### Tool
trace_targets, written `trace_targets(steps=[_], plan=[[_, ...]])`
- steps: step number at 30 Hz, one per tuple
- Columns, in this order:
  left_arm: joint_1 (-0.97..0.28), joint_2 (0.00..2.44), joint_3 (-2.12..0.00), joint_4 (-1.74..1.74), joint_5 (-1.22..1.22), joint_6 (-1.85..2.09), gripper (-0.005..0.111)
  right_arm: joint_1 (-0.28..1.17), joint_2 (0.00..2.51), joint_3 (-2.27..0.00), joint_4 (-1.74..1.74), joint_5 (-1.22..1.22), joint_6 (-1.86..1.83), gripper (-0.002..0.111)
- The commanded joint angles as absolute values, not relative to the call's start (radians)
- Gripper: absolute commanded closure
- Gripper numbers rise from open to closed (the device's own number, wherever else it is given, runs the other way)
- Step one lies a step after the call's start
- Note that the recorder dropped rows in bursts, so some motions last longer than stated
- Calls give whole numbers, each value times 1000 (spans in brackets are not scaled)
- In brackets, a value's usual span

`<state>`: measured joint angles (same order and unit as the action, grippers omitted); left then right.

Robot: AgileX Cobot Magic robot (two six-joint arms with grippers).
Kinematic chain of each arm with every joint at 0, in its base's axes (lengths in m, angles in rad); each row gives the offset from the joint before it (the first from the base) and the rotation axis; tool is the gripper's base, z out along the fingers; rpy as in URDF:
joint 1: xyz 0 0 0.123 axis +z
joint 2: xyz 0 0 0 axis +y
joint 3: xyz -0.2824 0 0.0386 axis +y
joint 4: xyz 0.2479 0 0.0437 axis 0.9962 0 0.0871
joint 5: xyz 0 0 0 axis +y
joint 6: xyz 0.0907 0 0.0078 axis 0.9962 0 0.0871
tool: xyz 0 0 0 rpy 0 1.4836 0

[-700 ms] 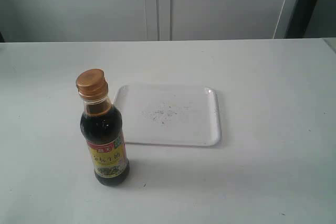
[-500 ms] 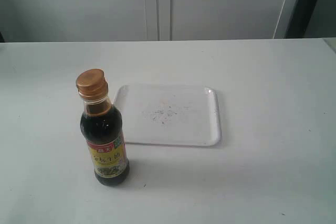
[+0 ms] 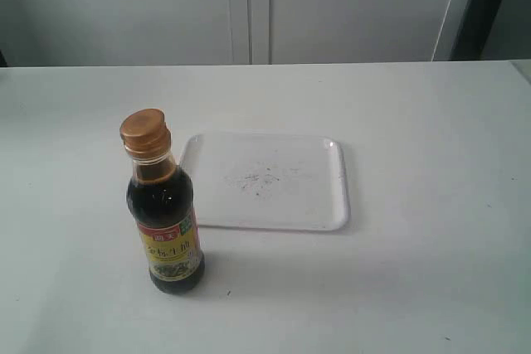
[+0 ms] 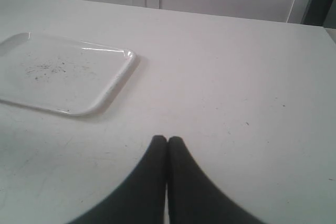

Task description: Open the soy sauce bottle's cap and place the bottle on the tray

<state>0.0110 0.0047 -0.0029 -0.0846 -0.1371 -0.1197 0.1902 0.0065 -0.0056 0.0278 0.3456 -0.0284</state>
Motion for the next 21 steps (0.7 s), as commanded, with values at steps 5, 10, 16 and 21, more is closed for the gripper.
trace_targets(steps=[5,10,16,21], plan=[[12,0,-21,-69,-237,-182,107,190,0,0,29,343,-22,108],[12,87,-128,-66,-232,-182,107,190,0,0,29,343,-22,108],[12,248,-246,-31,-282,-182,107,190,0,0,29,343,-22,108],[12,374,-317,-14,-298,-189,107,190,0,0,29,343,-22,108]])
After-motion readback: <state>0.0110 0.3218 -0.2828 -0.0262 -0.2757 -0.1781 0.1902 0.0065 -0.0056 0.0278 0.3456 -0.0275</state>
